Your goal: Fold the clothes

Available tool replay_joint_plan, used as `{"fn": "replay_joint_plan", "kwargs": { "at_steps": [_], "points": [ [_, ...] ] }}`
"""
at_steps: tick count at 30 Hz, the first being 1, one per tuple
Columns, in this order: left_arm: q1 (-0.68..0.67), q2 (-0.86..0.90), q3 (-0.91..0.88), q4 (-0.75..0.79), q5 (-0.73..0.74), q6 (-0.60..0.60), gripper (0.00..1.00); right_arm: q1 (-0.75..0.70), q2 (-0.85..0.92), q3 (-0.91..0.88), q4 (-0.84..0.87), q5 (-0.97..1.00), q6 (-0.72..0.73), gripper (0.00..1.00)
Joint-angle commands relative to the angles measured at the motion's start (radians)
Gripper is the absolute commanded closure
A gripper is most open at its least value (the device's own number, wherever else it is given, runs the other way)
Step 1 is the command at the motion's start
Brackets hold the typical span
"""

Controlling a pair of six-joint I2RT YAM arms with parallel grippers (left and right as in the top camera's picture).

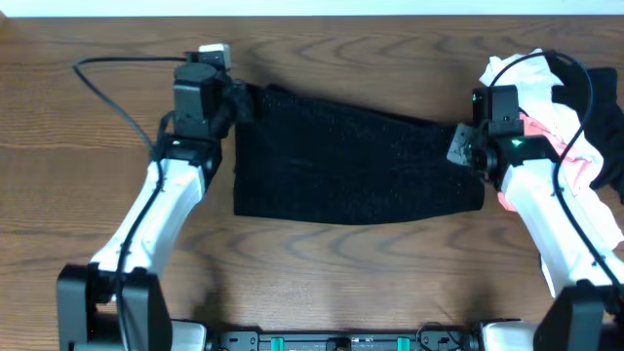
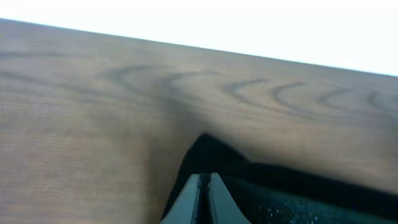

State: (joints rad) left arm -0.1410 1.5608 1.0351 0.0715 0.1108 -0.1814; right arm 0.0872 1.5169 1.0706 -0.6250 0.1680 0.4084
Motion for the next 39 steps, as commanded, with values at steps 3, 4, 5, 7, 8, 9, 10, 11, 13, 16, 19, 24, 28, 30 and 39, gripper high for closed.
{"fn": "replay_joint_plan", "kwargs": {
  "at_steps": [3, 4, 5, 7, 8, 9, 10, 11, 13, 16, 19, 24, 28, 30, 39],
  "points": [
    [-0.025, 0.082, 0.003, 0.119, -0.031, 0.028, 0.94, -0.028, 0.061, 0.021, 0.084, 0.034, -0.013, 0.99],
    [-0.03, 0.103, 0.003, 0.143, -0.031, 0.028, 0.94, -0.028, 0.074, 0.021, 0.102, 0.034, -0.013, 0.99],
    [-0.033, 0.12, 0.003, 0.163, -0.031, 0.028, 0.94, -0.028, 0.084, 0.021, 0.116, 0.034, -0.013, 0.99],
    [-0.037, 0.157, 0.003, 0.2, -0.031, 0.028, 0.94, -0.028, 0.105, 0.021, 0.14, 0.034, -0.013, 0.99],
    [-0.038, 0.172, 0.003, 0.212, -0.031, 0.028, 0.94, -0.028, 0.113, 0.021, 0.148, 0.034, -0.013, 0.99],
    [-0.039, 0.186, 0.003, 0.224, -0.031, 0.028, 0.94, -0.028, 0.124, 0.021, 0.158, 0.034, -0.013, 0.99],
    [-0.039, 0.2, 0.003, 0.236, -0.032, 0.028, 0.94, -0.028, 0.133, 0.021, 0.163, 0.034, -0.013, 0.99],
    [-0.039, 0.212, 0.003, 0.248, -0.034, 0.028, 0.94, -0.029, 0.145, 0.021, 0.17, 0.034, -0.013, 0.99],
    [-0.039, 0.229, 0.003, 0.269, -0.034, 0.028, 0.94, -0.029, 0.161, 0.021, 0.179, 0.035, -0.013, 0.99],
    [-0.039, 0.241, 0.003, 0.285, -0.057, 0.028, 0.7, -0.029, 0.185, 0.021, 0.193, 0.038, -0.013, 0.98],
    [-0.039, 0.24, 0.003, 0.293, -0.069, 0.028, 0.2, -0.029, 0.188, 0.021, 0.204, 0.038, -0.013, 0.58],
    [-0.039, 0.233, 0.005, 0.283, -0.071, 0.028, 0.02, -0.029, 0.175, 0.022, 0.221, 0.038, -0.013, 0.06],
    [-0.039, 0.182, 0.006, 0.229, -0.071, 0.028, 0.02, -0.031, 0.123, 0.022, 0.206, 0.038, -0.026, 0.01],
    [-0.039, 0.139, 0.014, 0.17, -0.071, 0.029, 0.02, -0.032, 0.08, 0.023, 0.202, 0.03, -0.045, 0.01],
    [-0.039, -0.08, 0.026, -0.202, -0.04, 0.028, 0.02, -0.049, -0.154, 0.023, 0.043, -0.096, -0.061, 0.01]
  ]
}}
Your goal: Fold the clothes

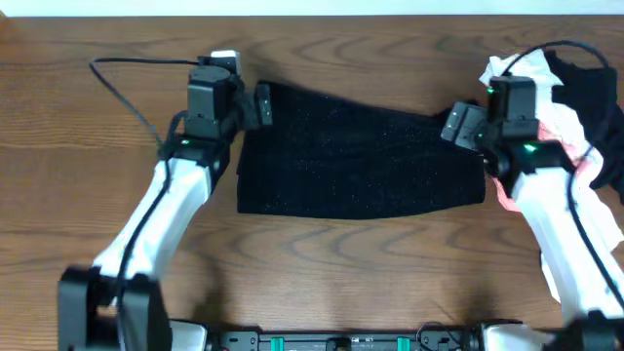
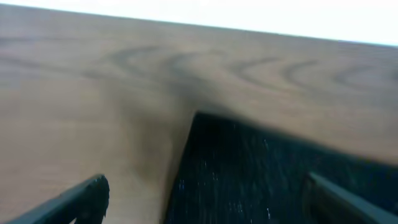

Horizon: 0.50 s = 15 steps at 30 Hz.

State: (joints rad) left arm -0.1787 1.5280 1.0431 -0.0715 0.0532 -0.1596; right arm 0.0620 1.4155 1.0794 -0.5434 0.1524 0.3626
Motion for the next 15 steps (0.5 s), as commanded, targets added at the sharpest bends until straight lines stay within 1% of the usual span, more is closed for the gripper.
{"fn": "replay_joint_plan", "kwargs": {
  "at_steps": [1, 7, 9, 11, 15],
  "points": [
    [-0.002, -0.066, 0.018, -0.113, 0.045, 0.006, 0.02, -0.032, -0.064, 0.014, -0.064, -0.121, -0.011, 0.01],
    [-0.002, -0.093, 0.018, -0.351, 0.204, 0.006, 0.02, -0.109, -0.063, 0.014, -0.235, -0.352, -0.022, 0.01],
    [-0.011, -0.089, 0.018, -0.406, 0.208, 0.024, 0.02, -0.127, -0.053, 0.014, -0.271, -0.372, -0.039, 0.01],
    [-0.026, -0.086, 0.018, -0.443, 0.208, 0.077, 0.02, -0.143, -0.042, 0.012, -0.295, -0.372, -0.058, 0.01],
    [-0.062, -0.086, 0.018, -0.456, 0.197, 0.101, 0.02, -0.177, -0.029, 0.005, -0.308, -0.384, -0.083, 0.01]
  ]
}}
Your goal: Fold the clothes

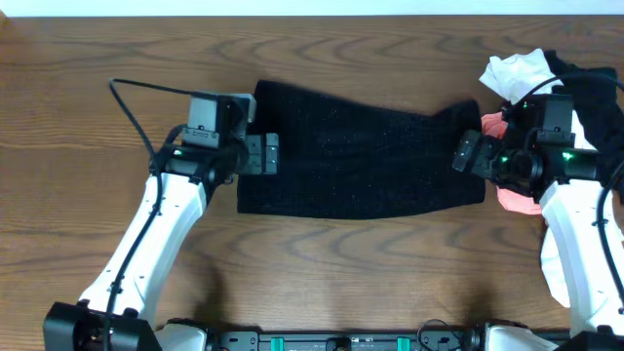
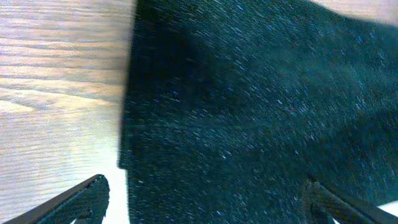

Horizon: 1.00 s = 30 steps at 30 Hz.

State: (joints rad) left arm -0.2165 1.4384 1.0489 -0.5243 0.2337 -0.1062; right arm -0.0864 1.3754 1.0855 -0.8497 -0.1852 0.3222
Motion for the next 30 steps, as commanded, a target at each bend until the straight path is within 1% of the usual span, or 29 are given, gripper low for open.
{"fn": "replay_joint_plan", "kwargs": {
  "at_steps": [1, 7, 12, 16, 19, 24, 30],
  "points": [
    [-0.034, 0.005, 0.012, -0.002, 0.016, 0.055, 0.02, -0.039, 0.014, -0.006, 0.002, -0.056, -0.047, 0.01],
    [-0.084, 0.03, 0.012, -0.003, 0.008, 0.073, 0.02, -0.112, 0.052, -0.089, 0.109, -0.133, -0.082, 0.01],
    [-0.113, 0.075, 0.011, -0.003, 0.008, 0.072, 0.02, -0.153, 0.107, -0.177, 0.25, -0.154, -0.111, 0.01],
    [-0.133, 0.099, 0.011, -0.003, 0.009, 0.072, 0.02, -0.164, 0.178, -0.231, 0.389, -0.171, -0.122, 0.01],
    [-0.15, 0.108, 0.011, -0.003, 0.0, 0.072, 0.02, -0.165, 0.243, -0.241, 0.457, -0.194, -0.129, 0.01],
    [-0.165, 0.11, 0.011, -0.004, -0.043, 0.072, 0.02, -0.165, 0.33, -0.241, 0.533, -0.254, -0.109, 0.01],
    [-0.165, 0.11, 0.011, -0.014, -0.044, 0.072, 0.02, -0.165, 0.412, -0.241, 0.544, -0.295, -0.066, 0.01]
  ]
}}
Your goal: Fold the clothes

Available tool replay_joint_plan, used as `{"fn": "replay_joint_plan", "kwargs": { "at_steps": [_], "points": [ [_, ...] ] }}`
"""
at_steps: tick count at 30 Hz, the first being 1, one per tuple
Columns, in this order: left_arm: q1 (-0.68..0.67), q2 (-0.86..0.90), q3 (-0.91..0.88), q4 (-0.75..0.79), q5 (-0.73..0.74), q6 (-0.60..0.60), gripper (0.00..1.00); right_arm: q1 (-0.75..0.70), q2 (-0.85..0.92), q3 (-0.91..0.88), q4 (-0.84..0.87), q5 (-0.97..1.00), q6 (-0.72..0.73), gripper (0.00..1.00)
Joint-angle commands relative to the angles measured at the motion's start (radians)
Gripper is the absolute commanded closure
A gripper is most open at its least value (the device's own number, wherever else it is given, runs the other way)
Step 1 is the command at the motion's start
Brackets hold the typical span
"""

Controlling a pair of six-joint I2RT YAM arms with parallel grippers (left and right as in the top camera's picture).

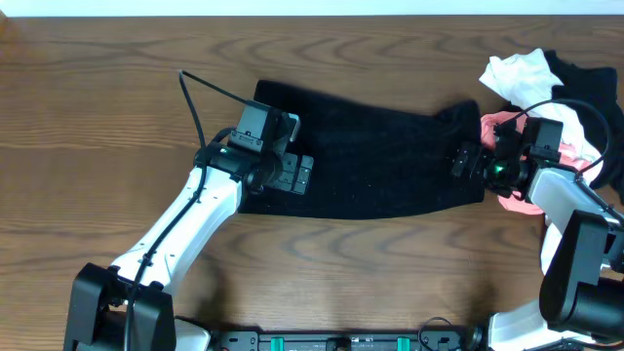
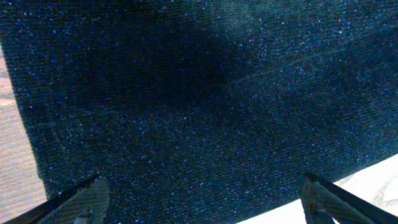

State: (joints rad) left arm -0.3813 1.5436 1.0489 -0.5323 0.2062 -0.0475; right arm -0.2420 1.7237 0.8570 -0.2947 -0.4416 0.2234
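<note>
A black cloth [image 1: 380,156], folded into a wide band, lies flat across the middle of the table. My left gripper [image 1: 297,174] hovers over the cloth's left part. In the left wrist view its fingers [image 2: 84,199] stand wide apart, open and empty, with the speckled black cloth [image 2: 199,93] filling the frame beneath them. My right gripper [image 1: 460,161] sits at the cloth's right edge, pointing left; its fingers look spread, with nothing seen between them.
A pile of other clothes lies at the table's right end: a white piece [image 1: 517,70], a black one [image 1: 590,88] and a pink one [image 1: 517,200], partly under my right arm. Bare wooden table [image 1: 117,107] surrounds the cloth.
My left gripper has moved right, from the cloth's left edge to over its left part, still open. The right gripper stayed at the right edge, its arm drawn in lower. The cloth has not moved.
Both grippers were shut on the cloth's far corners at the back of the table. Then they stood open there, the corners let go. After that they were at the cloth's left and right edges, and now the left hangs open above the cloth.
</note>
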Motion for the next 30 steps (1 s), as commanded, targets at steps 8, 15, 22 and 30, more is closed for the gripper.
{"fn": "replay_joint_plan", "kwargs": {
  "at_steps": [8, 15, 22, 30],
  "points": [
    [0.0, 0.005, 0.011, -0.005, -0.016, 0.013, 0.02, -0.006, 0.177, -0.013, 0.032, -0.147, 0.122, 0.13],
    [0.0, 0.005, 0.008, -0.006, -0.017, 0.013, 0.02, -0.029, 0.178, -0.012, 0.053, -0.151, 0.158, 0.89],
    [0.001, 0.005, 0.008, -0.005, -0.07, 0.013, 0.02, -0.099, 0.158, -0.005, 0.052, -0.236, 0.153, 0.99],
    [0.033, 0.004, 0.008, -0.005, -0.069, -0.008, 0.02, -0.113, -0.037, 0.028, -0.038, -0.284, 0.119, 0.99]
  ]
}}
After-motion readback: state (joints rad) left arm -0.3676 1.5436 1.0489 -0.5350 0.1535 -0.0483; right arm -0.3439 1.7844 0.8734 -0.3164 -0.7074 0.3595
